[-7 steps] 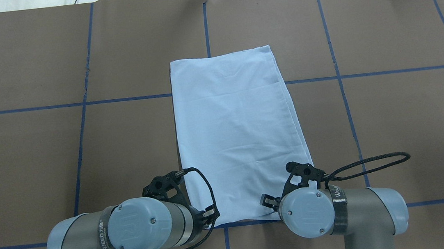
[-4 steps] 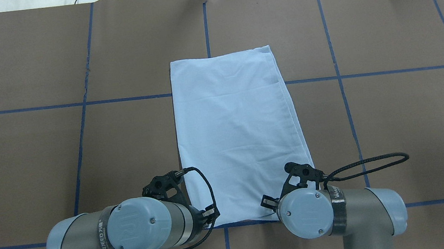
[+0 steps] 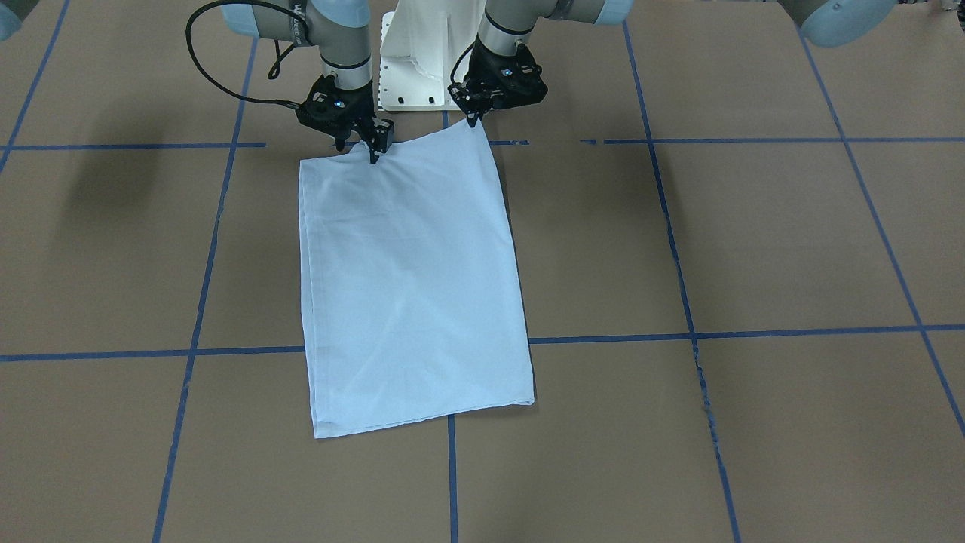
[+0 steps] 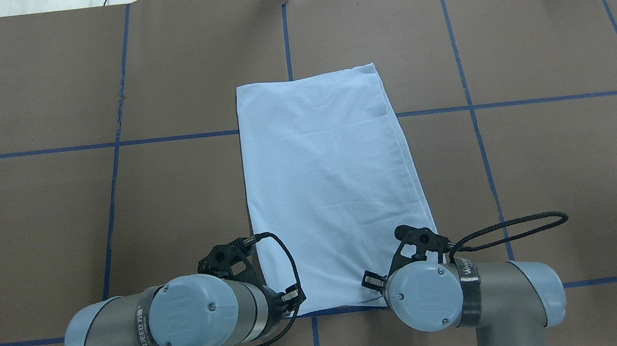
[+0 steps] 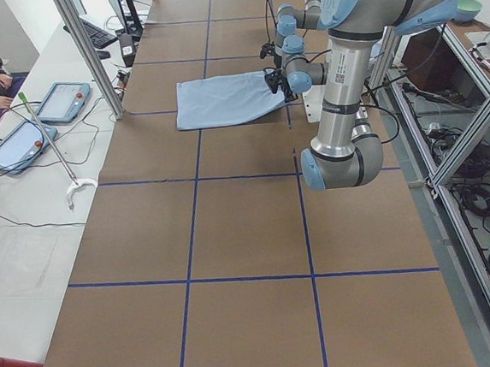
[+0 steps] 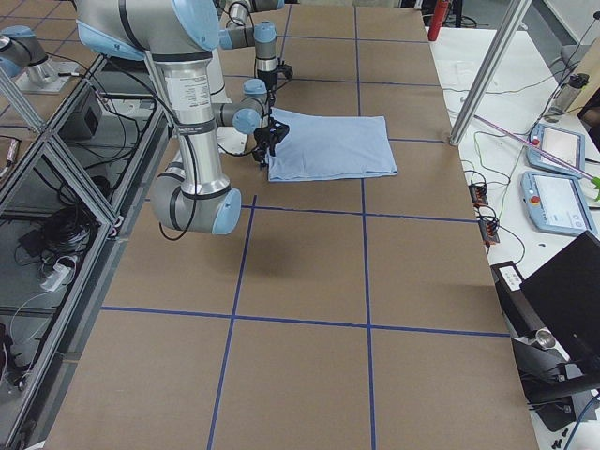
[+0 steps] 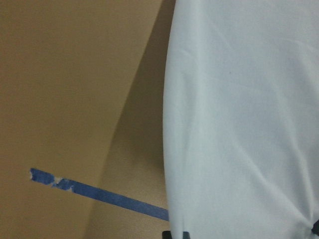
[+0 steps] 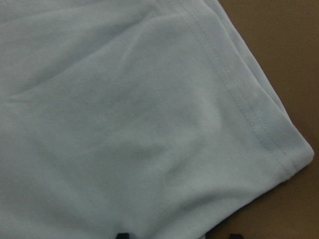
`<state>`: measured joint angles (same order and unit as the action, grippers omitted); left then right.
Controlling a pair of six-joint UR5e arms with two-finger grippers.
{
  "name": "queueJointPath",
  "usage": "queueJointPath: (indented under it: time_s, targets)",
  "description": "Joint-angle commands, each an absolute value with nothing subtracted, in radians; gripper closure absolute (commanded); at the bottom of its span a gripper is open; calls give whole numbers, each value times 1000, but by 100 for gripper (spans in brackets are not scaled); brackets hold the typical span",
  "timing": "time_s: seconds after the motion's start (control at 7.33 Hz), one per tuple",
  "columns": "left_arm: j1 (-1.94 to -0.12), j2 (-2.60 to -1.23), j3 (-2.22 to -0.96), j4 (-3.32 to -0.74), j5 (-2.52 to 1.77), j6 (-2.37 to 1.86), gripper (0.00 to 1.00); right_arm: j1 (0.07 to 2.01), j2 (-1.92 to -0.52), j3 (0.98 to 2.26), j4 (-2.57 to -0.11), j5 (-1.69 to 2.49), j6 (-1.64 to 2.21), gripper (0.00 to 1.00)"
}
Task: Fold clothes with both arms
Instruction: 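Grasp the shirt's near end with both grippers side by side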
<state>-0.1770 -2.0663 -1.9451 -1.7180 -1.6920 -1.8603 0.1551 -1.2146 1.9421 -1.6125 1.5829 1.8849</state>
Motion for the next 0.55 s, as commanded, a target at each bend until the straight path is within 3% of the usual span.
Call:
queueJointPath:
  time_s: [0.0, 0.41]
  targets:
    - [-178, -2066, -1945, -1718, -1692, -1859, 100, 158, -1210, 1945, -1612, 1582, 1882, 75]
    - [-178, -2069, -1945, -1718, -1692, -1859, 100, 167, -1198, 1947, -1614, 1583, 1879, 84]
